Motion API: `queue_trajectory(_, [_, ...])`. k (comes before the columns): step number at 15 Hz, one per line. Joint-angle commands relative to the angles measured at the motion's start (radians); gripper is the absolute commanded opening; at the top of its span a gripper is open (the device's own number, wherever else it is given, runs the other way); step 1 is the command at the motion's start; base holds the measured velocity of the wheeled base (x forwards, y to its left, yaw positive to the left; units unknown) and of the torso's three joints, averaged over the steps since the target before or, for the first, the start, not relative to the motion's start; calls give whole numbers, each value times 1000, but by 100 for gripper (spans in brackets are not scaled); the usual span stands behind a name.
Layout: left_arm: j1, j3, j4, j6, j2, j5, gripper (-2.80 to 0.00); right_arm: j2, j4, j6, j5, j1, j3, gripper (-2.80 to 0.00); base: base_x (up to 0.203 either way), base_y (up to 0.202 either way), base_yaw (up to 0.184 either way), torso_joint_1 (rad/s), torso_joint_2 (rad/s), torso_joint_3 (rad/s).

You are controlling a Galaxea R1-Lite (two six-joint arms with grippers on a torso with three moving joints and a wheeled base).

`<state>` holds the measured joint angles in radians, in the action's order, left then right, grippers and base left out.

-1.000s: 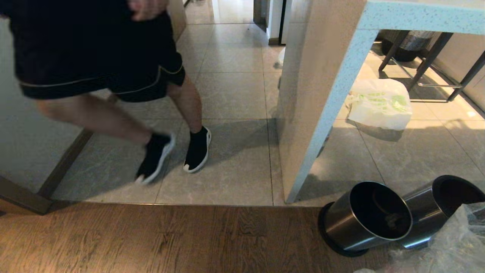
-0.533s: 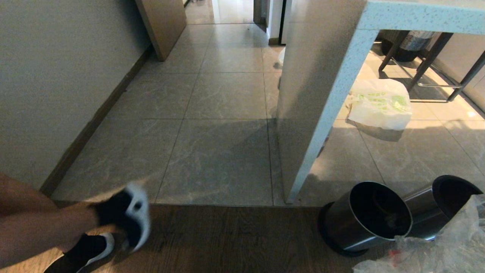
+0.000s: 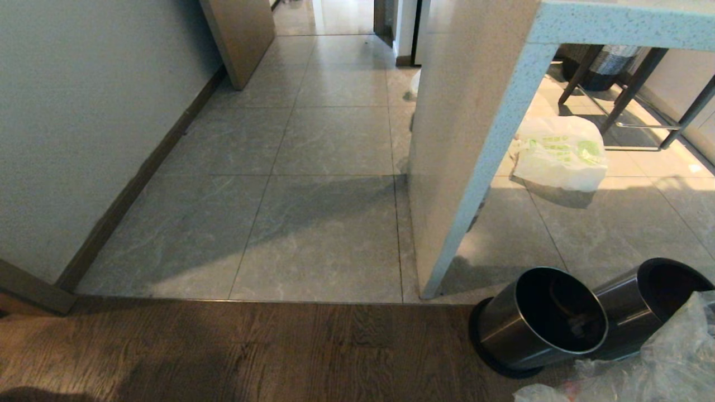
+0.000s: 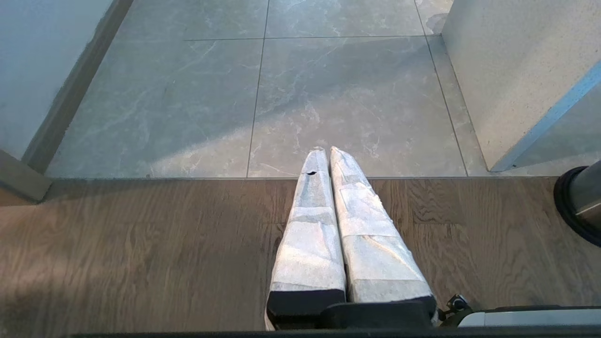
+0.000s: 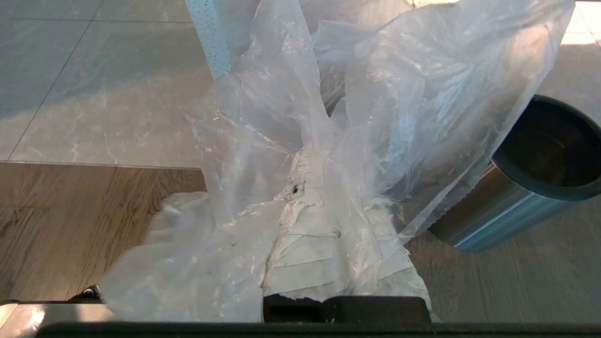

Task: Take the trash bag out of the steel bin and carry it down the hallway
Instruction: Put the trash bag at the door

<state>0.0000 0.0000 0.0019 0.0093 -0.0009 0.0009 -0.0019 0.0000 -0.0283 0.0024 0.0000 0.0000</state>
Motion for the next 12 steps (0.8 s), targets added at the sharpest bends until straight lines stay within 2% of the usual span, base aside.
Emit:
queue_trajectory(1, [-2,0,3,3,2,1,-280,3,0,-1,1,0,0,-280,0,0,0,0,0,0])
queue_trajectory(12, [0,0,-2,-12,1,1,-280,3,0,-1,1,0,0,-280,0,0,0,3,3,175])
